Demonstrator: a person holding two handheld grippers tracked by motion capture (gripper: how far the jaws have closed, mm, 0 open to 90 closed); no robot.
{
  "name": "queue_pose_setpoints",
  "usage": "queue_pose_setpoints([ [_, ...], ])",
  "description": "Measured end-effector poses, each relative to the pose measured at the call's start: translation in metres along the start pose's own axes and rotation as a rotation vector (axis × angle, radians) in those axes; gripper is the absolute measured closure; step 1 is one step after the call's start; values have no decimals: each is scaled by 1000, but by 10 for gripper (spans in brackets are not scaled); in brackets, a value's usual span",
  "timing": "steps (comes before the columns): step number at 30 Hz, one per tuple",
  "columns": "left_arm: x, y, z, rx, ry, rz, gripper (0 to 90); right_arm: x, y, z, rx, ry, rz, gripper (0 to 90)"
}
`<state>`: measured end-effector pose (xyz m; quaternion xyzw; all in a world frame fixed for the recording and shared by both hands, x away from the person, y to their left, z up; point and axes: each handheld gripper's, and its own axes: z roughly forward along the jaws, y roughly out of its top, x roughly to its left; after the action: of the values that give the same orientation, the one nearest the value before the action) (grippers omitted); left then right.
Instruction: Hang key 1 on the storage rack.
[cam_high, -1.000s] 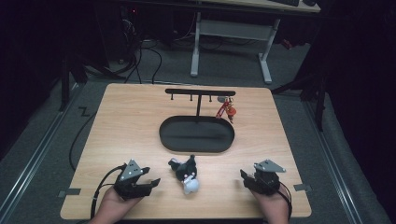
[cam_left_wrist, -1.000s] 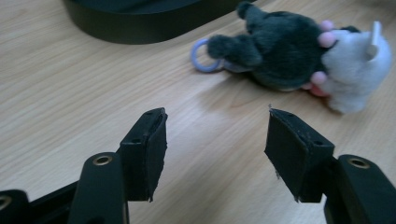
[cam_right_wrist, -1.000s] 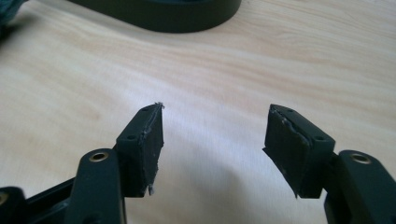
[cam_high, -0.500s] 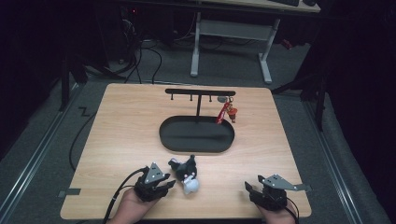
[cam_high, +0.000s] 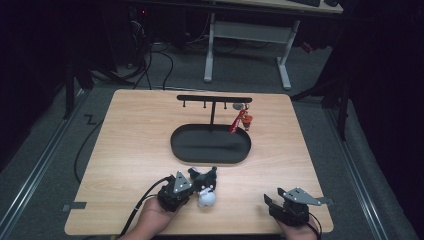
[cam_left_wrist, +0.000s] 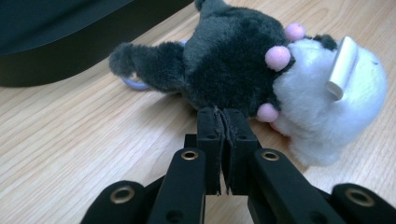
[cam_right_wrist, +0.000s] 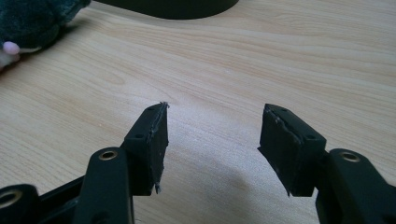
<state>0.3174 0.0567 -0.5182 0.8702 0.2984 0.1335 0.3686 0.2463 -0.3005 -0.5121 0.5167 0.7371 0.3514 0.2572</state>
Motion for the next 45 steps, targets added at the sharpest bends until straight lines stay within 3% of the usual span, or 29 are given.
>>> queue_pose_setpoints([
  [9,-25,22,18,-3,-23,54,854,-4,-2,1,2,-5,10,421],
  [19,-47,43,44,-7,-47,69,854,-5,-3,3,10,-1,10,431],
  [26,-41,38,38,-15,-30,67,846,-6,-4,3,13,0,14,431],
  [30,-26,28,32,-22,14,22,808,-6,-4,4,14,4,14,432],
  [34,-21,32,36,-28,28,-2,803,-6,-4,6,23,6,22,432],
  [40,-32,47,55,-29,23,14,821,-7,-6,7,34,7,34,432],
  [45,-55,59,61,-36,-21,77,820,-11,-7,7,37,5,47,432],
])
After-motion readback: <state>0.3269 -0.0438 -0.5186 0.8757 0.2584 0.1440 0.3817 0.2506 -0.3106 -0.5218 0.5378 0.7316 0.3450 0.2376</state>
